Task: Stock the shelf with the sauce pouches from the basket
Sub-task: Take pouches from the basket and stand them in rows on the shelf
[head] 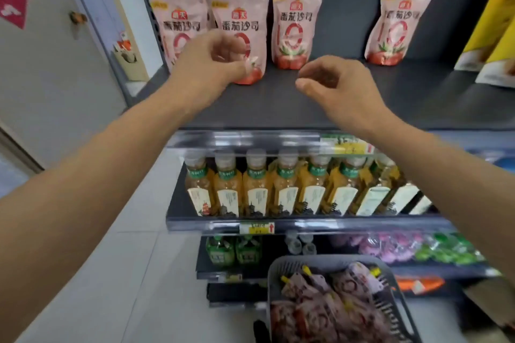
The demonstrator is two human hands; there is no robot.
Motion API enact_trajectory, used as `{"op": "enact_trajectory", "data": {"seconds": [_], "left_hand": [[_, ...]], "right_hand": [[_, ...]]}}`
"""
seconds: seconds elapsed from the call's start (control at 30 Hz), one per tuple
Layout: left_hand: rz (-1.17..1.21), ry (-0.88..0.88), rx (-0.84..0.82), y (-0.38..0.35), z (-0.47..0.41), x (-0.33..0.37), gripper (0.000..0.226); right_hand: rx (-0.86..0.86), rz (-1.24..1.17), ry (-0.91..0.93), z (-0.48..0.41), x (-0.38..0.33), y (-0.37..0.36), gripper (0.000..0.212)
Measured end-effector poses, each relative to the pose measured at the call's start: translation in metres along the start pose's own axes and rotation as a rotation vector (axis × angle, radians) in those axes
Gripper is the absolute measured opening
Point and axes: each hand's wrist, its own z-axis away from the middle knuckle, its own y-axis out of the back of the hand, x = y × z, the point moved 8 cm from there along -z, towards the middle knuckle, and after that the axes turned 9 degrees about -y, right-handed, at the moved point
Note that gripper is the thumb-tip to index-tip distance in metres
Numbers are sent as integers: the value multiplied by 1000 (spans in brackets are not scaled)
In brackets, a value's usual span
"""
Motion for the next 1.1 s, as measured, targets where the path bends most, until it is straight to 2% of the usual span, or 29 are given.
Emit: {"op": "enact_trajectory", "data": {"seconds": [0.13, 0.23, 0.3, 0.47, 0.63, 0.8, 1.1], "left_hand": [[66, -25, -281, -87, 58, 32, 17], [80, 77, -526, -160, 107, 21, 17], [60, 157, -614, -204, 137, 0, 18], [-9, 383, -720, -283, 203, -74, 12], [-36, 571, -698, -317, 260, -134, 13], [-52, 739, -680, -333, 300, -181, 13], [-193, 795, -891, -390, 348, -248, 7]], "right_hand": [[-81, 79, -46, 73, 41, 32, 6], [-266, 186, -189, 121, 103, 30, 13], [-384, 273, -281, 152, 150, 24, 17], [-560, 372, -459, 212, 243, 4, 17], [-684, 467, -486, 247, 298, -21, 21], [-726, 472, -670, 273, 360, -39, 30], [-703, 527, -928, 306, 461, -76, 43]]}}
